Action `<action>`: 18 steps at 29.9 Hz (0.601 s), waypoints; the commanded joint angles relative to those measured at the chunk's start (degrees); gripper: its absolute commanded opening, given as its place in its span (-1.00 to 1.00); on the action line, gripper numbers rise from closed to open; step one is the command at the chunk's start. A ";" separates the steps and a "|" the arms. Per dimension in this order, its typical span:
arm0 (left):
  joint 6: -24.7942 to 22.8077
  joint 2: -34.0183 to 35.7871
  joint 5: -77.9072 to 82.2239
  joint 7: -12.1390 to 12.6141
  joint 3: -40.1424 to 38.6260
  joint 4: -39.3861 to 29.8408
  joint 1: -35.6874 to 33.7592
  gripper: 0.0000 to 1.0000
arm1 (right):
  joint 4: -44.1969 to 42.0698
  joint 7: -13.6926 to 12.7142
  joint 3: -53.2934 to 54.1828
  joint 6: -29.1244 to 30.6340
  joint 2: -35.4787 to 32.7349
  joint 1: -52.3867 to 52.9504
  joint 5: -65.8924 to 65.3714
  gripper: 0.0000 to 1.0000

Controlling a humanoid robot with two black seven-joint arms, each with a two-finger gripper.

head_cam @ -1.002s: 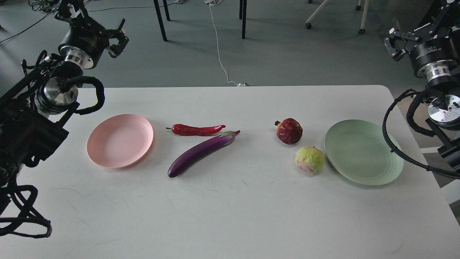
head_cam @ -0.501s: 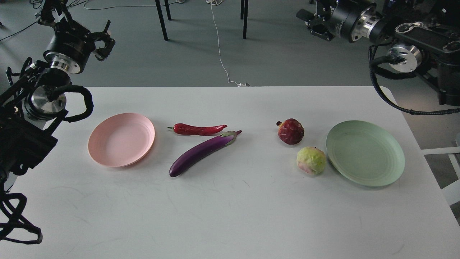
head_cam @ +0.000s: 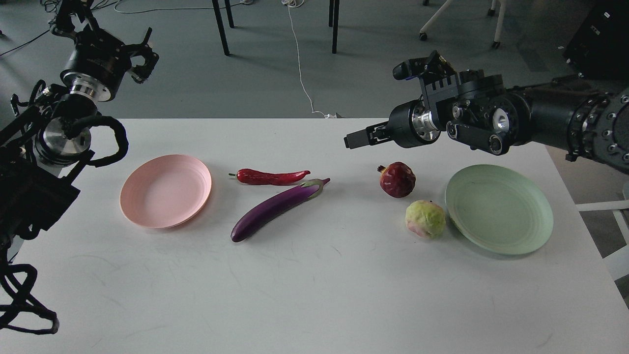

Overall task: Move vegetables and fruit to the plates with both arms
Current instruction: 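Lower the right gripper onto the red apple and grasp it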

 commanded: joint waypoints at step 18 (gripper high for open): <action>0.48 -0.17 -0.20 -0.50 -0.05 0.00 0.24 0.96 | -7.35 -0.16 -9.74 -1.56 3.21 -9.54 -2.89 0.83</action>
